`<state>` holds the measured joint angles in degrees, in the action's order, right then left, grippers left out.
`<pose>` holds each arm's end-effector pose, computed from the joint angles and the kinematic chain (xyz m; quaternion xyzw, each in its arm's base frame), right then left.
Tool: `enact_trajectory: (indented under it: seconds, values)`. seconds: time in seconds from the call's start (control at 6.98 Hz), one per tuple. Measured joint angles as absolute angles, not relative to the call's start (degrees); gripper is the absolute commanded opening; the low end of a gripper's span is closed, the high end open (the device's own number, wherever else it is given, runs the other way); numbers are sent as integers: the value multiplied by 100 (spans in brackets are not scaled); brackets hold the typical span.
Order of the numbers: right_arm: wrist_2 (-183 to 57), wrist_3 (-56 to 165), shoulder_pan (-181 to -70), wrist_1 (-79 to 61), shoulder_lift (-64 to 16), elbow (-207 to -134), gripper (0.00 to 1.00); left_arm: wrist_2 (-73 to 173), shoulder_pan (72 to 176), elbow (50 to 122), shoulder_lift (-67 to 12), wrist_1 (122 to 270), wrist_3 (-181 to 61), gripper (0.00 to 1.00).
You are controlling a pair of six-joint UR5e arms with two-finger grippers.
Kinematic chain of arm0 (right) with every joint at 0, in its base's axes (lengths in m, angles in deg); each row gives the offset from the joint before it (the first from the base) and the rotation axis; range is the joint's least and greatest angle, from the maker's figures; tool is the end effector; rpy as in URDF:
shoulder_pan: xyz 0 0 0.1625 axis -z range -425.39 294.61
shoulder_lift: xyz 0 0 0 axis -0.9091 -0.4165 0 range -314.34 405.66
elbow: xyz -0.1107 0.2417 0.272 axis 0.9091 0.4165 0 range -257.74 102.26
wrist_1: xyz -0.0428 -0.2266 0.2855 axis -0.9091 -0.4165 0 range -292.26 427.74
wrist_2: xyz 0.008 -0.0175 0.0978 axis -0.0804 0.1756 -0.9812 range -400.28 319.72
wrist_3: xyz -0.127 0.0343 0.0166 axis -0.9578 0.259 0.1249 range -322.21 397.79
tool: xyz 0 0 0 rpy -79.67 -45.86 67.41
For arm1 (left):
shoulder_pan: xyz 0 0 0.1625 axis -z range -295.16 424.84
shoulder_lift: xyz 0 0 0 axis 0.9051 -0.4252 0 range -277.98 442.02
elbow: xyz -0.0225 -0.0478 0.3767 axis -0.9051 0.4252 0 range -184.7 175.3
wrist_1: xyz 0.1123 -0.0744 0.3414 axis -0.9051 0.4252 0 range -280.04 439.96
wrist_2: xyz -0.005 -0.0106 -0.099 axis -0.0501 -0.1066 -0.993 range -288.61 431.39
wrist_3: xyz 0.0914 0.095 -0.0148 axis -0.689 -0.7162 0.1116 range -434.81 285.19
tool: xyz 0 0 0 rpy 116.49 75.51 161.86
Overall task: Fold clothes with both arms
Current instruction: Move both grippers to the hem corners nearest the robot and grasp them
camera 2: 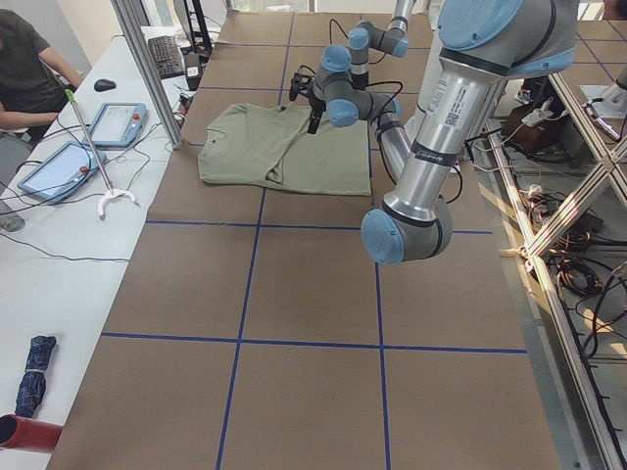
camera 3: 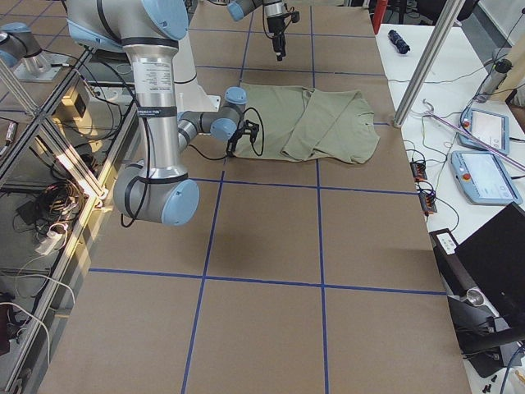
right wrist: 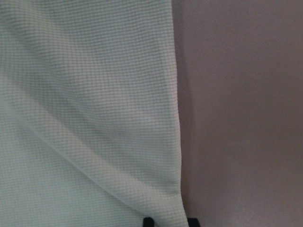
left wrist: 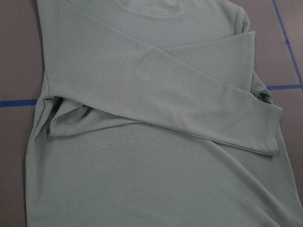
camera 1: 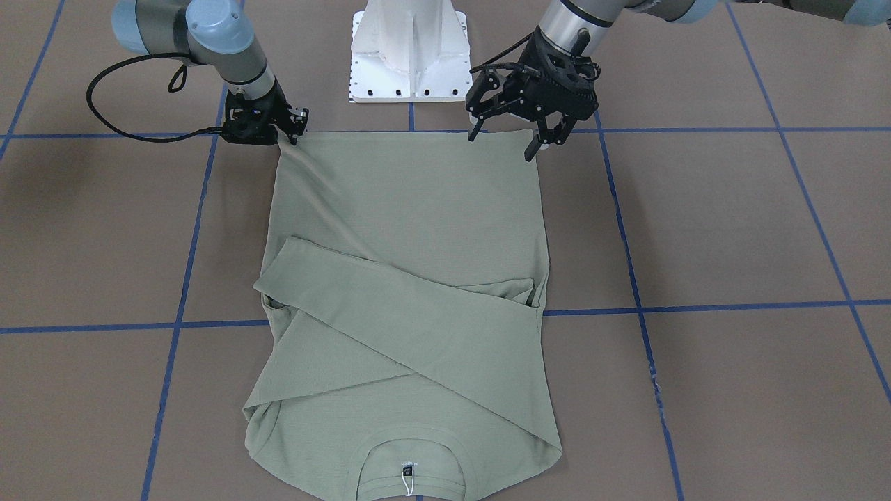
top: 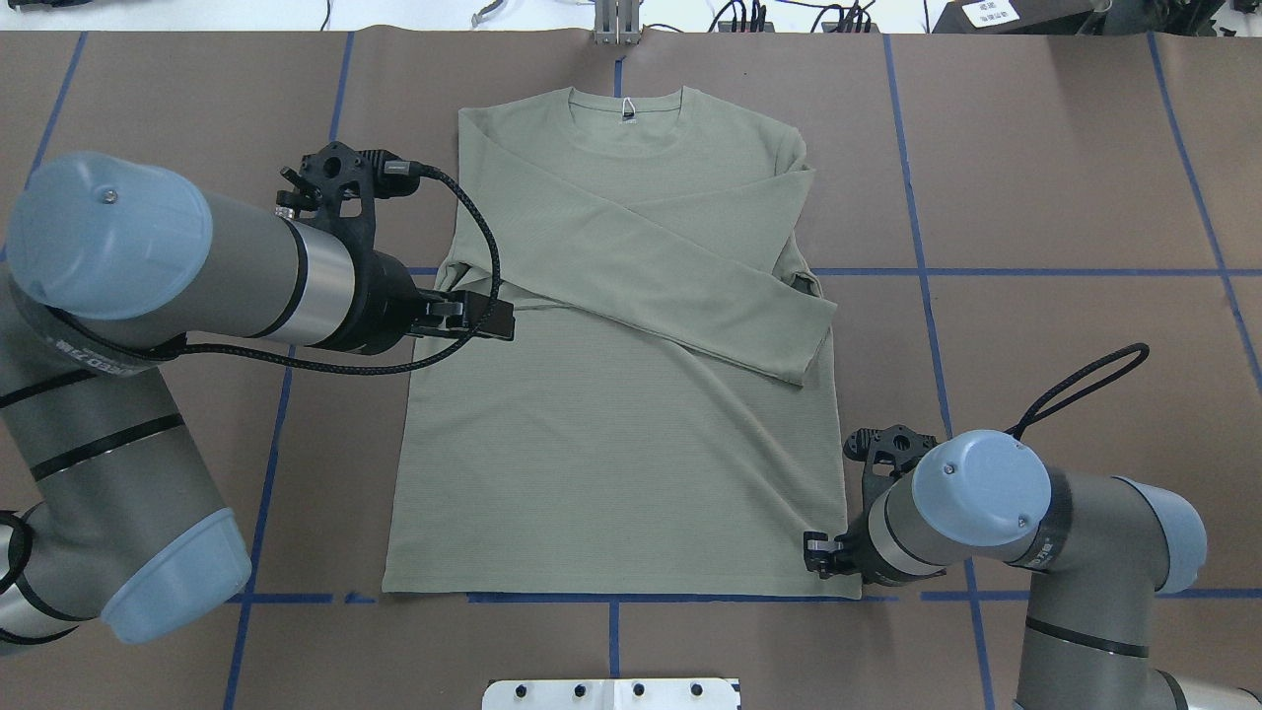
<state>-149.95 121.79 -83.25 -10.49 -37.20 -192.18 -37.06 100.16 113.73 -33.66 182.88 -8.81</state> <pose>-0.4457 -0.2367 0.3831 -0.0801 -0.3889 0.0319 0.9172 0.3716 -0.3751 0.1856 0.1536 0.5398 0.0069 0.8277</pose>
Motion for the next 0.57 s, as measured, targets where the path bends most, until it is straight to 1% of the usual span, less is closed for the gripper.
enact_trajectory:
  seconds: [0.29,0.57]
  values:
    - [-14993,12183,-8319,-1050,-3711,-19269,0,-3706,10017,11371,-3362,18288,-880,100]
    - [-14981,12190,-8338,-1056,-3718,-19492,0,-3699,9984,11335,-3207,18285,-837,100]
